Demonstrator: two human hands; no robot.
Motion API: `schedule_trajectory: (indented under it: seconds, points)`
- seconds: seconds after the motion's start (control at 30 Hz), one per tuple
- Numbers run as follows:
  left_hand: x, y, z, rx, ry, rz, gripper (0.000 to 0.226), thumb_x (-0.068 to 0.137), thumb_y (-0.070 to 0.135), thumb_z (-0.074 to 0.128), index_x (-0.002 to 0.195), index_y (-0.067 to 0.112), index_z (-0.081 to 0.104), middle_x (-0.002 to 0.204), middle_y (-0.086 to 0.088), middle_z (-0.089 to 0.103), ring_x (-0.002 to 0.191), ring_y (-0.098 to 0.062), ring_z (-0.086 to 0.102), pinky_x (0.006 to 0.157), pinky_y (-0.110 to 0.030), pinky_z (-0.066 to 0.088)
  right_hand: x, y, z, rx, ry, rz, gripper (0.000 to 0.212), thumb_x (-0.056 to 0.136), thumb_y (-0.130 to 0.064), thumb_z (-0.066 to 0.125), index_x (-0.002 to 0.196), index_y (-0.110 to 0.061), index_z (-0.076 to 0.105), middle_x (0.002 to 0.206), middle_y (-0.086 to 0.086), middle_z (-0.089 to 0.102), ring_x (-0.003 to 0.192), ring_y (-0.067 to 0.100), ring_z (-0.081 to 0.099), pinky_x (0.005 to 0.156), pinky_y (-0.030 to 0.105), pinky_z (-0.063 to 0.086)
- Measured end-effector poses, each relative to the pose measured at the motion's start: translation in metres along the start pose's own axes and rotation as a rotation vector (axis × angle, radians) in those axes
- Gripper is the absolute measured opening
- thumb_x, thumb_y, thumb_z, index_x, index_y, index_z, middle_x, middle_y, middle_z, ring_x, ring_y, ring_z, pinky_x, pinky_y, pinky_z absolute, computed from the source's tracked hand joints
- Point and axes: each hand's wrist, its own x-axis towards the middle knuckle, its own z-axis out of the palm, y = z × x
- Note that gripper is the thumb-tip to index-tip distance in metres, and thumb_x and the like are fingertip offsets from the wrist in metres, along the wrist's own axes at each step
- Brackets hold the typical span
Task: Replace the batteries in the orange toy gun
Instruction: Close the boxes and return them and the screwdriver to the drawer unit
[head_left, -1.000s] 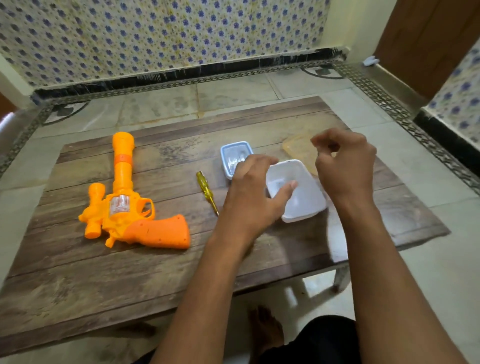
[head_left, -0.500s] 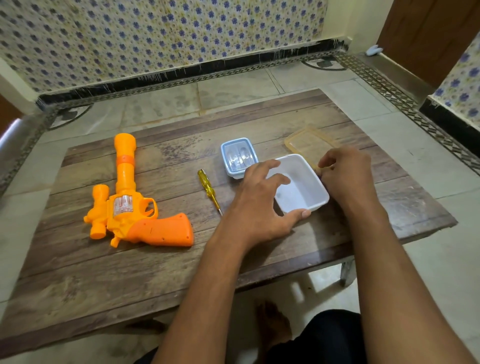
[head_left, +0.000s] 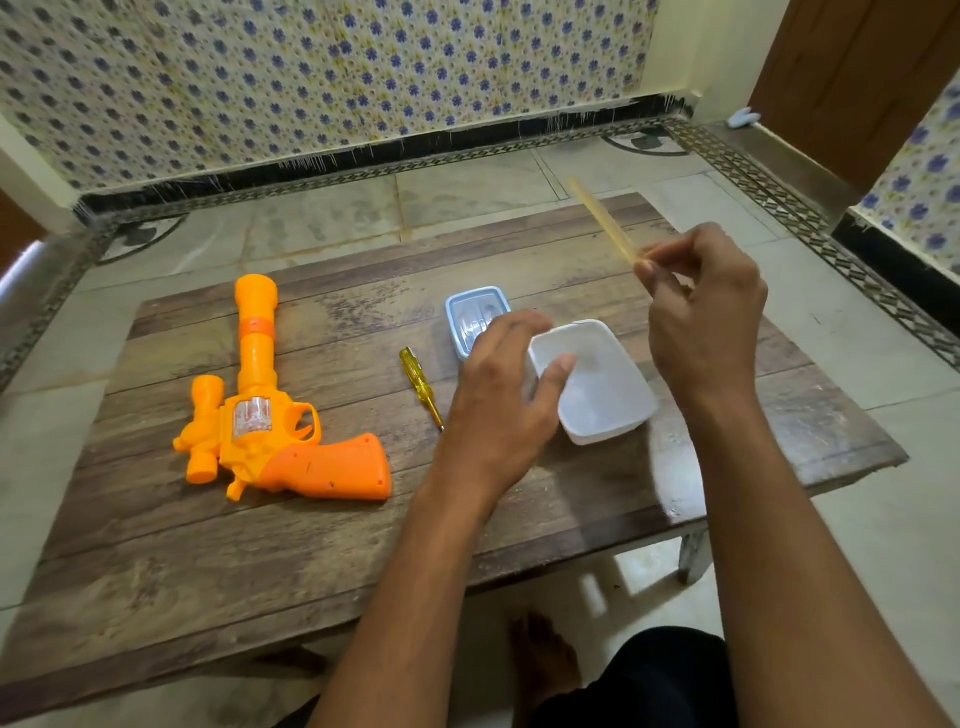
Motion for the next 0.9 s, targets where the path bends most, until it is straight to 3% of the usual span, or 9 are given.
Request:
schedule_trajectory:
  seconds: [0.17,0.33,0.4,0.47,0.53,0.67,0.73,0.8,0.9]
  points:
    - [0.008,-0.004,-0.008,-0.118,0.301,-0.102,0.042,0.101,0.03,0.058,0.138,0.01,0.054,0.133,-0.003,0.059,0.12,-0.013,0.06,0.093,-0.042,0.057,-0.004,-0.027,0.004,0.673,-0.255,0.324,0.005,0.093,-0.002,0.069,0.089,-0.003,0.067,0.095,0.02,0.076,0.097,0.034,0.076,0.088,0.046,0.063]
    - [0.007,-0.006,-0.02,-0.229,0.359,-0.184,0.052,0.106,0.029,0.054,0.152,0.014,0.036,0.15,-0.007,0.05,0.119,-0.002,0.058,0.091,-0.011,0.049,-0.014,-0.038,0.014,0.92,-0.538,0.568,0.02,0.094,0.012,0.053,0.081,-0.002,0.059,0.092,0.024,0.073,0.094,0.038,0.075,0.08,0.04,0.063]
    - [0.007,-0.008,-0.023,-0.252,0.431,-0.197,0.048,0.107,0.028,0.051,0.151,0.015,0.036,0.148,-0.01,0.053,0.114,0.008,0.058,0.095,-0.021,0.053,-0.015,-0.036,0.015,0.979,-0.587,0.589,0.022,0.095,0.015,0.047,0.082,0.0,0.058,0.091,0.023,0.073,0.093,0.037,0.076,0.081,0.039,0.064]
    - [0.009,-0.011,-0.026,-0.328,0.492,-0.243,0.043,0.107,0.025,0.05,0.148,0.017,0.039,0.143,-0.01,0.057,0.121,-0.001,0.061,0.094,-0.036,0.059,-0.015,-0.035,0.014,1.003,-0.634,0.582,0.021,0.096,0.014,0.045,0.084,0.002,0.057,0.092,0.023,0.074,0.094,0.037,0.077,0.08,0.039,0.064]
    - [0.011,-0.013,-0.028,-0.418,0.501,-0.29,0.04,0.104,0.024,0.056,0.142,0.019,0.043,0.137,-0.009,0.061,0.114,-0.015,0.069,0.088,-0.043,0.061,-0.015,-0.033,0.013,0.999,-0.653,0.577,0.018,0.095,0.011,0.046,0.085,0.002,0.057,0.091,0.023,0.074,0.093,0.039,0.076,0.077,0.039,0.064]
    - [0.011,-0.008,-0.031,-0.47,0.464,-0.333,0.054,0.094,0.006,0.07,0.14,0.012,0.044,0.121,-0.01,0.067,0.086,-0.007,0.074,0.069,-0.023,0.059,-0.012,-0.032,0.012,0.857,-0.535,0.548,0.015,0.095,0.006,0.054,0.085,-0.004,0.059,0.084,0.023,0.073,0.082,0.041,0.076,0.072,0.042,0.064]
    - [0.008,-0.005,-0.029,-0.469,0.412,-0.336,0.055,0.09,0.005,0.074,0.138,0.012,0.048,0.115,-0.007,0.069,0.084,-0.011,0.075,0.07,-0.031,0.063,-0.012,-0.03,0.012,0.666,-0.447,0.43,0.007,0.096,-0.004,0.065,0.089,-0.003,0.064,0.082,0.018,0.074,0.071,0.032,0.075,0.062,0.037,0.061]
    - [0.001,-0.001,-0.022,-0.431,0.332,-0.341,0.052,0.088,0.008,0.077,0.134,0.015,0.054,0.11,-0.002,0.07,0.081,-0.012,0.075,0.071,-0.038,0.065,-0.012,-0.025,0.012,0.435,-0.381,0.294,0.016,0.094,-0.017,0.074,0.095,-0.003,0.067,0.079,0.013,0.075,0.058,0.02,0.071,0.056,0.03,0.056]
    - [-0.013,0.007,-0.012,-0.324,0.207,-0.352,0.051,0.088,0.013,0.078,0.134,0.019,0.058,0.103,0.008,0.07,0.074,-0.006,0.074,0.066,-0.027,0.062,-0.009,-0.018,0.01,0.02,-0.356,0.125,0.02,0.093,-0.033,0.075,0.095,-0.014,0.071,0.074,0.003,0.074,0.064,0.012,0.069,0.061,0.031,0.055]
